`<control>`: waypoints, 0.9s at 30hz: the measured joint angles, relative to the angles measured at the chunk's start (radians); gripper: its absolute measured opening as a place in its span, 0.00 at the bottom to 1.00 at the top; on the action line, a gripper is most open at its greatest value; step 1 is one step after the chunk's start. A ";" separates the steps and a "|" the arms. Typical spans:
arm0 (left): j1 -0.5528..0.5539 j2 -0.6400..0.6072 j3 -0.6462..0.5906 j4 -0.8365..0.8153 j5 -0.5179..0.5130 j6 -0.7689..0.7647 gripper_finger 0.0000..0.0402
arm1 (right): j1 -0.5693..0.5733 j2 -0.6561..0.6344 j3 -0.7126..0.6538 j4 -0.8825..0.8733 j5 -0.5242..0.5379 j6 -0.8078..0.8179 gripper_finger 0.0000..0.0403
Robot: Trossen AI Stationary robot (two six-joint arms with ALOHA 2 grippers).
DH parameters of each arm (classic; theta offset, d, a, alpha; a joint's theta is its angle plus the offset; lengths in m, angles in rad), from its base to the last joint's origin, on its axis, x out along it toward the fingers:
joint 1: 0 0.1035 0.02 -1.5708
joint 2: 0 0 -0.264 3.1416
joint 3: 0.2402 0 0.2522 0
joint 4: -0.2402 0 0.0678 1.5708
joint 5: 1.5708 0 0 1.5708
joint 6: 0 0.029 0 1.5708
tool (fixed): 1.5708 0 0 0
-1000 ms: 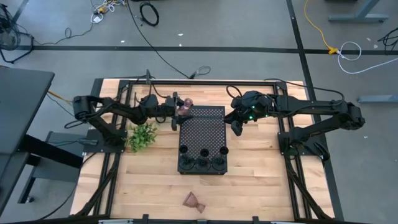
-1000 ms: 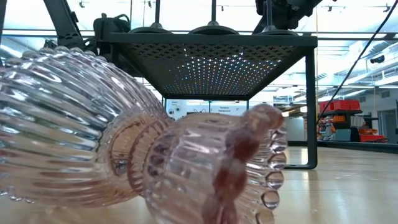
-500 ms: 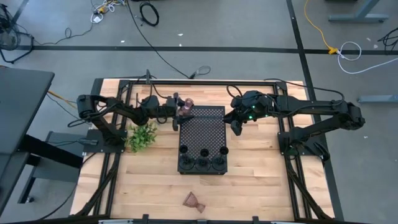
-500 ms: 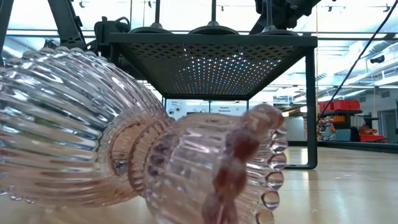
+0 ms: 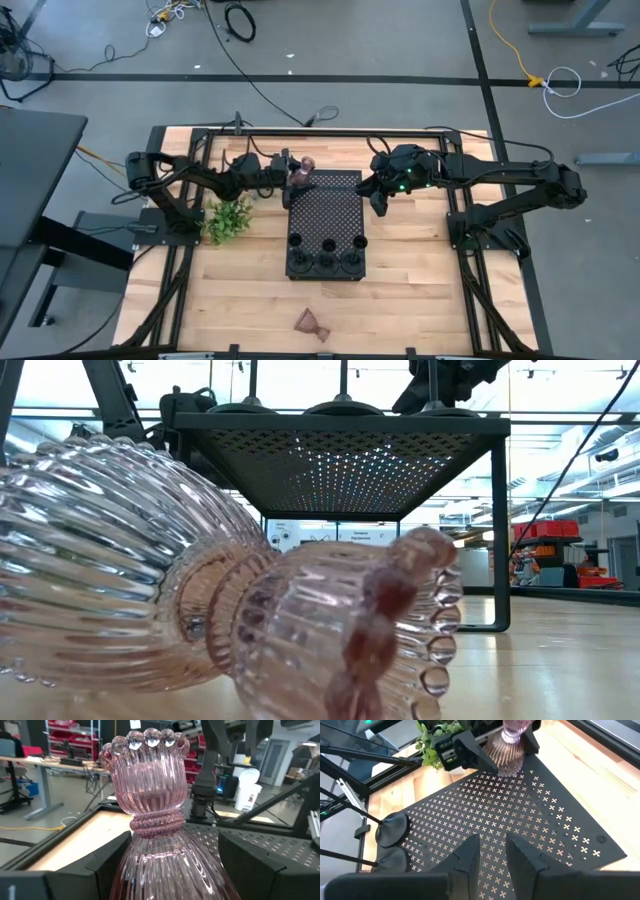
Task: Pick & Place candle stick holders
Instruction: Put the top pink glass candle holder on the shelf
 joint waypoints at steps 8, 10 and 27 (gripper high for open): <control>-0.006 0.041 0.024 -0.024 0.005 0.008 0.71 | 0.015 0.000 0.000 -0.003 -0.008 0.001 0.23; -0.006 0.041 0.024 -0.024 0.004 0.007 0.71 | 0.019 0.000 0.000 -0.003 -0.008 -0.007 0.23; -0.006 0.043 0.022 -0.027 0.001 -0.092 0.77 | 0.020 0.000 0.000 -0.004 -0.008 -0.022 0.23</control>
